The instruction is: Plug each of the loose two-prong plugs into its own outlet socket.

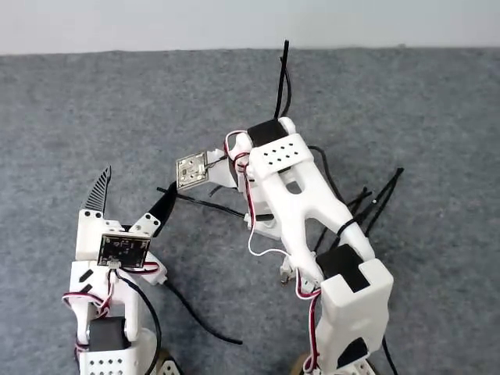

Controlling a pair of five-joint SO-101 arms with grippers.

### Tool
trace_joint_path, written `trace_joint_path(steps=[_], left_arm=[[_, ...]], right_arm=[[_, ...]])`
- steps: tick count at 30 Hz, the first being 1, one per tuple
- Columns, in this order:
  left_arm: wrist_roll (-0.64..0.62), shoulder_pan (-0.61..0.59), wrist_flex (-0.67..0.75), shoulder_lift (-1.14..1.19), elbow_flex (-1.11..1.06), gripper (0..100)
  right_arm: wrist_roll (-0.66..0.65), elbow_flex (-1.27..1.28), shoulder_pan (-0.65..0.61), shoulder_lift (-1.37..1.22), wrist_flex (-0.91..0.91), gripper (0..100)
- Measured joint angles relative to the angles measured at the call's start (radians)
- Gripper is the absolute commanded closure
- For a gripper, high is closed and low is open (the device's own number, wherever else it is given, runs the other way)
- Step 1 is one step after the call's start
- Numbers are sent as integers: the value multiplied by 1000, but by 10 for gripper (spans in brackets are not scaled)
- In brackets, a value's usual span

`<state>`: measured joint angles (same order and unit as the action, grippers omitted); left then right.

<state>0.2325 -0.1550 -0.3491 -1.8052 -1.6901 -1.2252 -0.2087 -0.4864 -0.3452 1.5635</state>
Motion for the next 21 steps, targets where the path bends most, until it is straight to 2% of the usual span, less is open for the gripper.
trace_joint_path(steps=[21], left_arm=[[0,0,0,0,0,622]], right_arm=[[0,0,-14,21,31,990]])
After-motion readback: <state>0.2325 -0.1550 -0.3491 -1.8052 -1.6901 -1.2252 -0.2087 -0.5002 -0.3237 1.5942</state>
